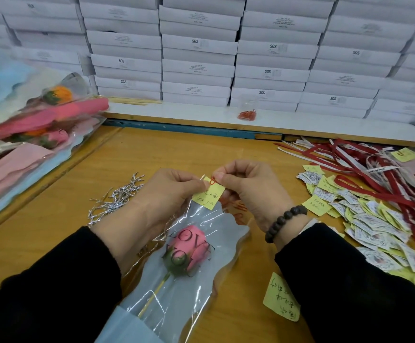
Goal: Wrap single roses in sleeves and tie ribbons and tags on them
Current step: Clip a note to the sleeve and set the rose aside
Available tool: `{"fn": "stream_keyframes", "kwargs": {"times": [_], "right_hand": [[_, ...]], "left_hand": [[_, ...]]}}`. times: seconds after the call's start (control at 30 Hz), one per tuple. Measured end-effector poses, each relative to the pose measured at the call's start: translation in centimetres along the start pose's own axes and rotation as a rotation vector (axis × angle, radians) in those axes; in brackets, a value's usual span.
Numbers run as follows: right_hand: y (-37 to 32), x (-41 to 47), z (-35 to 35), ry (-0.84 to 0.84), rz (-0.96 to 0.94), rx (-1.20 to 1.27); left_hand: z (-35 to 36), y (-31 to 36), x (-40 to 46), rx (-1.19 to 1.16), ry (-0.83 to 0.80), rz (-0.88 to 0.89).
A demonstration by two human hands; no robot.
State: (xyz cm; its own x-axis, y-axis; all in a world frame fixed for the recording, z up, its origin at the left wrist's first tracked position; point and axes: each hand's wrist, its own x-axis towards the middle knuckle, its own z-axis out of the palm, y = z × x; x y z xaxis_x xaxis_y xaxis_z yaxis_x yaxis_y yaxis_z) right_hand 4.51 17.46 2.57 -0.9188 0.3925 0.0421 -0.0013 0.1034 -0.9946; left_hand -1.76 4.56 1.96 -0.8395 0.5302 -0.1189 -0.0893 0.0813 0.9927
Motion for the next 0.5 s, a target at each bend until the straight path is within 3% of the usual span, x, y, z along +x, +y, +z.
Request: {"fn": "stream_keyframes", "kwargs": {"times": [0.33,0.5], "right_hand": [[0.41,0.18,0.79,0.008,-0.153,-0.379],[0.6,0.31,0.7,-0.029,-0.183,-0.418]], "left_hand": [[-0.44,-0.21,0.41,-0.114,0.058,-0.029],[-0.59,-0.32,0.35,-0.139,0.049,-0.025]]}}
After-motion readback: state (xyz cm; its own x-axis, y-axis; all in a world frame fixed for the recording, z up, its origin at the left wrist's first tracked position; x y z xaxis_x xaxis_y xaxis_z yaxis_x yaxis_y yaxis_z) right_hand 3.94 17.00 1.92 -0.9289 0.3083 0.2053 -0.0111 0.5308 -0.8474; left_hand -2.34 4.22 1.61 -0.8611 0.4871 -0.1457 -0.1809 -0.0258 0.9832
